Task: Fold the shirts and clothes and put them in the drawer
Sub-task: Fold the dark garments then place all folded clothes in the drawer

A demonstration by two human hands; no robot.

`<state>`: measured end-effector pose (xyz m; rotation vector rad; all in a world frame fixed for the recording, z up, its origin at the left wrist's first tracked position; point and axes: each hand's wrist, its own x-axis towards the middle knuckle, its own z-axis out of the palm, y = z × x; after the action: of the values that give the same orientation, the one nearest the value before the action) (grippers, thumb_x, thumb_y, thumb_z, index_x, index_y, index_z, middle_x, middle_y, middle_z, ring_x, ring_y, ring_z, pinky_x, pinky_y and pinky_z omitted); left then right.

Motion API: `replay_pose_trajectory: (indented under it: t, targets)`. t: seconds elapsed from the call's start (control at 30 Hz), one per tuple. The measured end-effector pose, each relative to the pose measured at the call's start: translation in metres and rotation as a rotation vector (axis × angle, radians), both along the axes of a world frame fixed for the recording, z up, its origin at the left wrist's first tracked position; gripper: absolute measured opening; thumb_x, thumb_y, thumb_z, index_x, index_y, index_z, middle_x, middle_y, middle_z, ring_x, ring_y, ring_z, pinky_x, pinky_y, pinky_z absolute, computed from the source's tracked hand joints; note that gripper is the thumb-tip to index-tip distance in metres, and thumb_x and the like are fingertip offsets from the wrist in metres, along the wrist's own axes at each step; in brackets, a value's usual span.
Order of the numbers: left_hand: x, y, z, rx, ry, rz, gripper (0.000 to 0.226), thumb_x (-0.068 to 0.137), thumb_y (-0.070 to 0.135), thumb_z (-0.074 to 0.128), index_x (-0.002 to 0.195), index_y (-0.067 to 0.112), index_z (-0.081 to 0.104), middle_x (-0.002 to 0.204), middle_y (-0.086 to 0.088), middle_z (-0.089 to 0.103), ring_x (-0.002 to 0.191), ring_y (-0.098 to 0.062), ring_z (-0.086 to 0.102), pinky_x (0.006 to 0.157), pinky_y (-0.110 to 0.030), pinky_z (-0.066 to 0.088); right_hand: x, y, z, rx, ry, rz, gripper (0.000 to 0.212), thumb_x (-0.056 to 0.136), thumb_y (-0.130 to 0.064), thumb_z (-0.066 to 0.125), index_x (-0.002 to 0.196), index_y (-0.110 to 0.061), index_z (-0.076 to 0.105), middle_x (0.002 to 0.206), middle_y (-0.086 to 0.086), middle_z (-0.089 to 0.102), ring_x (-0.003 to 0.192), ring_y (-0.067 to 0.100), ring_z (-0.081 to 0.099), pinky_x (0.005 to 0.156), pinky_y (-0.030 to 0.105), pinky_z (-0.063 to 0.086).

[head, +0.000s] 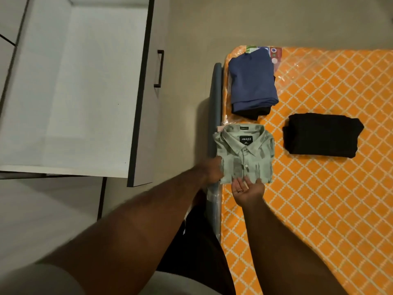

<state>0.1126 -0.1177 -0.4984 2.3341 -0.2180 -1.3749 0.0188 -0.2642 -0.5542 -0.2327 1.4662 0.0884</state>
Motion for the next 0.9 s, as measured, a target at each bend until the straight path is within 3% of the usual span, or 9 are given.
replay_pose_trajectory:
  t: [0.1, 0.17, 0.33, 0.4, 0.5, 0.53, 0.67, 0.8, 0.9]
  targets:
    - [-0.004, 0.003, -0.007, 0.024, 0.03, -0.057, 0.057, 0.091, 0.035, 0.068, 0.143, 0.022, 0.049, 0.142, -0.008, 0.058, 0.126, -0.03, 0.058, 0.097, -0.029, 0.045, 0.004, -0.007, -0.013, -0.034, 0.107, 0.04, 0.066, 0.103, -0.052, 0.048, 0.157, -0.016, 0.035, 0.162, 0.01, 0.036, 0.147, 0.027, 0.039, 0.118, 0.041, 0.037]
    - [-0.008, 0.012, -0.012, 0.064, 0.058, -0.084, 0.055, 0.096, 0.026, 0.063, 0.147, 0.014, 0.046, 0.148, -0.012, 0.051, 0.135, -0.031, 0.05, 0.098, -0.029, 0.04, 0.005, -0.005, -0.018, -0.054, 0.147, 0.066, 0.069, 0.1, -0.047, 0.059, 0.157, -0.017, 0.036, 0.162, 0.007, 0.034, 0.147, 0.024, 0.038, 0.117, 0.042, 0.039]
    - [-0.018, 0.045, -0.017, 0.151, 0.075, -0.035, 0.072, 0.102, 0.029, 0.057, 0.161, 0.012, 0.019, 0.162, -0.018, 0.03, 0.147, -0.032, 0.033, 0.115, -0.033, 0.03, 0.015, 0.002, -0.024, -0.032, 0.053, 0.113, 0.048, 0.097, -0.044, 0.065, 0.139, -0.02, 0.058, 0.143, 0.001, 0.056, 0.116, 0.017, 0.055, 0.107, 0.034, 0.043]
    - [-0.018, 0.058, -0.018, 0.192, 0.096, -0.038, 0.079, 0.101, 0.036, 0.057, 0.163, 0.016, 0.013, 0.161, -0.02, 0.029, 0.146, -0.033, 0.034, 0.117, -0.036, 0.032, 0.02, 0.001, -0.029, -0.024, 0.038, 0.126, 0.05, 0.095, -0.049, 0.066, 0.137, -0.022, 0.062, 0.131, -0.002, 0.064, 0.104, 0.014, 0.06, 0.098, 0.029, 0.046]
    - [-0.014, 0.068, -0.016, 0.198, 0.107, -0.033, 0.078, 0.1, 0.037, 0.058, 0.162, 0.02, 0.014, 0.158, -0.02, 0.034, 0.142, -0.034, 0.039, 0.115, -0.039, 0.037, 0.024, -0.003, -0.033, -0.033, 0.037, 0.099, 0.051, 0.089, -0.054, 0.072, 0.13, -0.025, 0.067, 0.108, -0.008, 0.072, 0.081, 0.008, 0.063, 0.064, 0.022, 0.051]
    - [-0.012, 0.07, -0.015, 0.187, 0.103, -0.03, 0.076, 0.101, 0.036, 0.058, 0.162, 0.02, 0.015, 0.157, -0.019, 0.035, 0.141, -0.034, 0.04, 0.114, -0.04, 0.037, 0.025, -0.004, -0.035, -0.038, 0.036, 0.095, 0.049, 0.087, -0.053, 0.074, 0.127, -0.025, 0.068, 0.106, -0.008, 0.071, 0.08, 0.008, 0.063, 0.062, 0.024, 0.05]
    - [-0.011, 0.069, -0.013, 0.174, 0.099, -0.012, 0.073, 0.101, 0.034, 0.058, 0.161, 0.019, 0.019, 0.158, -0.018, 0.035, 0.142, -0.033, 0.04, 0.115, -0.041, 0.037, 0.028, -0.006, -0.032, -0.056, -0.061, 0.027, 0.047, 0.087, -0.039, 0.076, 0.13, -0.023, 0.064, 0.122, 0.004, 0.071, 0.114, 0.028, 0.065, 0.09, 0.046, 0.054]
    - [-0.016, 0.056, -0.011, 0.169, 0.146, 0.055, 0.066, 0.099, 0.037, 0.06, 0.155, 0.013, 0.036, 0.157, -0.014, 0.041, 0.141, -0.03, 0.042, 0.112, -0.033, 0.038, 0.035, -0.007, -0.033, -0.188, -0.096, -0.093, 0.061, 0.08, -0.026, 0.079, 0.139, -0.023, 0.061, 0.129, 0.007, 0.071, 0.114, 0.032, 0.069, 0.085, 0.045, 0.061]
    - [-0.027, 0.046, -0.014, 0.107, 0.225, 0.227, 0.044, 0.097, 0.039, 0.064, 0.131, 0.011, 0.062, 0.128, -0.01, 0.063, 0.112, -0.025, 0.062, 0.089, -0.031, 0.049, 0.038, -0.015, -0.039, -0.244, -0.118, -0.149, 0.074, 0.068, -0.02, 0.087, 0.137, -0.021, 0.062, 0.128, 0.009, 0.071, 0.11, 0.034, 0.072, 0.091, 0.053, 0.059]
